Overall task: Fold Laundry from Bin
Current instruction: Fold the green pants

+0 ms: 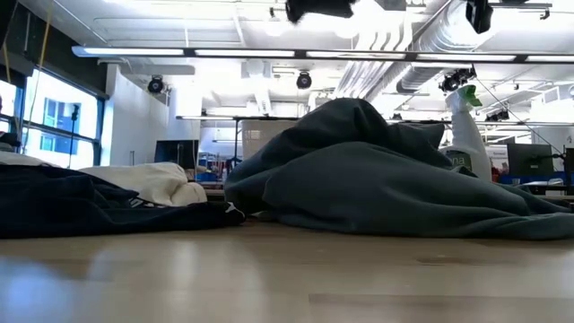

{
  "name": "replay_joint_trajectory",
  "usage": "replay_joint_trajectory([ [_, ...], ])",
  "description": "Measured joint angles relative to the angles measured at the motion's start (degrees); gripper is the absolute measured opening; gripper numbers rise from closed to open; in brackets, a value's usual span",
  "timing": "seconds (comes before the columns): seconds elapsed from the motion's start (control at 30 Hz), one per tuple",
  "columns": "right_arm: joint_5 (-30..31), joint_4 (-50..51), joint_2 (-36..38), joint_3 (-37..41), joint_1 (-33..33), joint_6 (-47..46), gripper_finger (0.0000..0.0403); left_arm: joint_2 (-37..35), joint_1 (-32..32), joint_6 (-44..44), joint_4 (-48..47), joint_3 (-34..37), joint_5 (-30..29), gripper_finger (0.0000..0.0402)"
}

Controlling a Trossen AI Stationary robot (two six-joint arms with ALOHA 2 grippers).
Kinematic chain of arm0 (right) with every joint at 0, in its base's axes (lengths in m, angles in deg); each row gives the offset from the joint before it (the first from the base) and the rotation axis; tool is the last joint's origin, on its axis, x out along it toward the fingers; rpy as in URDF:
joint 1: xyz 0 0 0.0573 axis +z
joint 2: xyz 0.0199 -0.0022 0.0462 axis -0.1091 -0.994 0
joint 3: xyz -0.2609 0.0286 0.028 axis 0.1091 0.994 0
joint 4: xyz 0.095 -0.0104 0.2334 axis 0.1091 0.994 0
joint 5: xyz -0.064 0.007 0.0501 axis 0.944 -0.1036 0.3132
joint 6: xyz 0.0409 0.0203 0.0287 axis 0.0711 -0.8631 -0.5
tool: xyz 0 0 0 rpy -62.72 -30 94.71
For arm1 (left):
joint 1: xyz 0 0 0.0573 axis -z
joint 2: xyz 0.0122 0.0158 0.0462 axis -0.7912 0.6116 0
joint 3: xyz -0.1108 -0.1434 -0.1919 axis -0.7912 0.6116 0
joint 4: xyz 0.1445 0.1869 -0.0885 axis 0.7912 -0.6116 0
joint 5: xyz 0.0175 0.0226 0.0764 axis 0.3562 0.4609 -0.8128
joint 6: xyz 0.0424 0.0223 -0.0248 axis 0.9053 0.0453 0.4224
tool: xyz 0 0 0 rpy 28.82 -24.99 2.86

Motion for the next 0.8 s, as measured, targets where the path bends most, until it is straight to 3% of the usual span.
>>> replay_joint_trajectory([
  [0.17, -2.31, 0.36, 5.1, -0.02, 0.02, -2.78, 0.0005, 1.73, -4.16, -14.24, -15.16, 0.09, 0.3, 0.0143],
  [0.33, -1.47, 1.34, 8.04, -0.02, 0.02, -2.76, 0.0005, 4.96, -7.29, -28.2, -27.61, 1.99, -5.48, 0.0141],
  [0.53, -0.81, 2.51, 7.52, -0.02, 0.02, -3.38, 0.0005, 8.51, -10.56, -33.74, -24.57, 10.17, -7.04, 0.013],
  [0.8, -4.2, 3.2, 5.13, -0.02, 0.04, -4.35, 0.0005, 1.4, -18.44, -35.87, -9.59, 16.5, 4.19, 0.017],
])
